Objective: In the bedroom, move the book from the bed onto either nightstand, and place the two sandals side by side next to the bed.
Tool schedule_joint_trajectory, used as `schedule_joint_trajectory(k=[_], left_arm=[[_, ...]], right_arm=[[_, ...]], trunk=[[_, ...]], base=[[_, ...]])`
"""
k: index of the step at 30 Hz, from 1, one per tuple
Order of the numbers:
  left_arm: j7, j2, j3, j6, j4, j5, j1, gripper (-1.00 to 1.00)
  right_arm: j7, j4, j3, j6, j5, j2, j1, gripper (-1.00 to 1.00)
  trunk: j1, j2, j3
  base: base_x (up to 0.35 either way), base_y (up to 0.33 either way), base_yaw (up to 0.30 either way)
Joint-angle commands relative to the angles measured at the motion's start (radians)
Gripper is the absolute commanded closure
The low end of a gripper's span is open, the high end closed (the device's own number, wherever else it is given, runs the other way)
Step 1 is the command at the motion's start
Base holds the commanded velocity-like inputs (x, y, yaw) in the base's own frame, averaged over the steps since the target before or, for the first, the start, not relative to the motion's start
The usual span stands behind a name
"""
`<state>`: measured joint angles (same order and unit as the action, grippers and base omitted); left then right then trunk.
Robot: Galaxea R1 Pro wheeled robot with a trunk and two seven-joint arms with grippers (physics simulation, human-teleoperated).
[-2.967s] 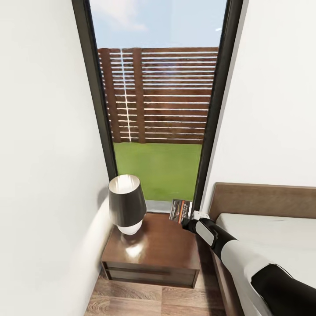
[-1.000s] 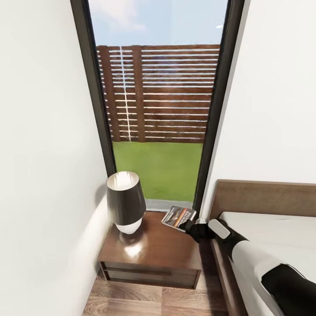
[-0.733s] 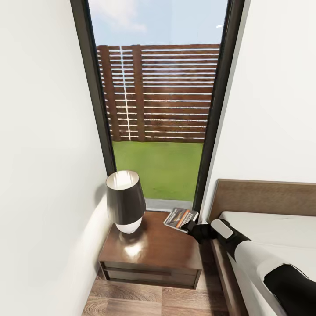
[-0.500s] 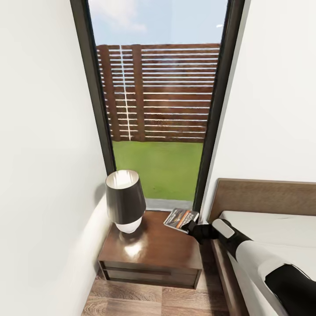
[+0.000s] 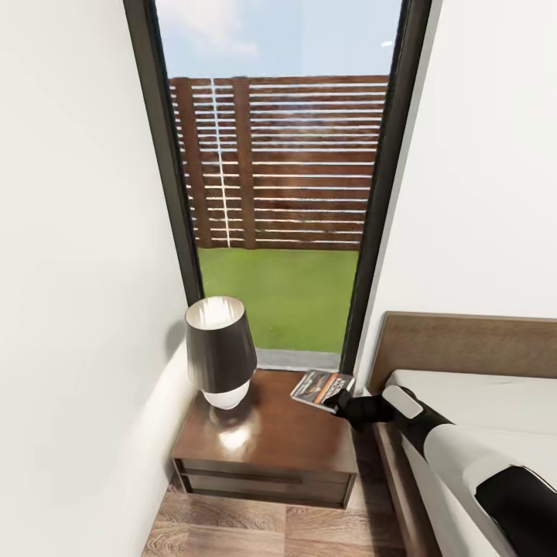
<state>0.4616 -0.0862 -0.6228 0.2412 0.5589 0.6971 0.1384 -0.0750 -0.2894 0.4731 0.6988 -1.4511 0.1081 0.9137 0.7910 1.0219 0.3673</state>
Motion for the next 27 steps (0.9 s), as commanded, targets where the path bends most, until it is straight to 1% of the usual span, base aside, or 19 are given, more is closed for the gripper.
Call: schedule_joint_trajectory(k=[1, 5, 15, 18, 27], left_arm=[[0.006, -0.001, -0.009, 0.006, 0.001, 0.010, 0.001, -1.00], [0.006, 0.000, -0.009, 0.006, 0.001, 0.010, 0.001, -1.00], [0.006, 0.000, -0.009, 0.006, 0.001, 0.010, 0.001, -1.00], [0.006, 0.000, -0.009, 0.006, 0.001, 0.010, 0.001, -1.00], [0.006, 0.000, -0.009, 0.006, 0.001, 0.010, 0.001, -1.00]], right_arm=[[-0.008, -0.003, 0.005, 0.002, -0.014, 0.004, 0.001, 1.00], [-0.006, -0.003, 0.004, 0.004, -0.015, 0.011, 0.001, 1.00], [-0.006, -0.004, 0.004, 0.008, -0.015, 0.012, 0.001, 1.00], [-0.006, -0.004, 0.004, 0.024, -0.013, 0.012, 0.001, 1.00], [-0.006, -0.004, 0.004, 0.038, -0.013, 0.013, 0.001, 1.00]], trunk=[[0.004, 0.008, 0.004], [0.019, 0.036, 0.017], [0.058, 0.106, 0.048], [0.069, 0.127, 0.058], [0.104, 0.190, 0.086]], base=[[0.000, 0.000, 0.000], [0.000, 0.000, 0.000], [0.000, 0.000, 0.000], [0.000, 0.000, 0.000], [0.000, 0.000, 0.000]])
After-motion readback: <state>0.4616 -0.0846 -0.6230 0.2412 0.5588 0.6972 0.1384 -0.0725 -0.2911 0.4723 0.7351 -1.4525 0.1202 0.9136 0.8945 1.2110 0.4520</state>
